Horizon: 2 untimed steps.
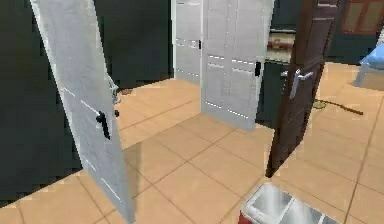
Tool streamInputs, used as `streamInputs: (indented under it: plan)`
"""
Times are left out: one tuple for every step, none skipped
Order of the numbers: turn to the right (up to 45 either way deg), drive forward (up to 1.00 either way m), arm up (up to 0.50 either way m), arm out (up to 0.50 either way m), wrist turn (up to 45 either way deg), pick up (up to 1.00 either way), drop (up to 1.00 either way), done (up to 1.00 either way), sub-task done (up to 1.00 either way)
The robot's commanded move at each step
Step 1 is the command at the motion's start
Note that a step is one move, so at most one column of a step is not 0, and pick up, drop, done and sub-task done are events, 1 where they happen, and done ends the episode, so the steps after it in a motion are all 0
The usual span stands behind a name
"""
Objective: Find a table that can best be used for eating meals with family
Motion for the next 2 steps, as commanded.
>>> streamInputs:
  plan:
    - [0.0,1.00,0.00,0.00,0.0,0.00,0.00,0.00,0.00]
    - [0.0,1.00,0.00,0.00,0.0,0.00,0.00,0.00,0.00]
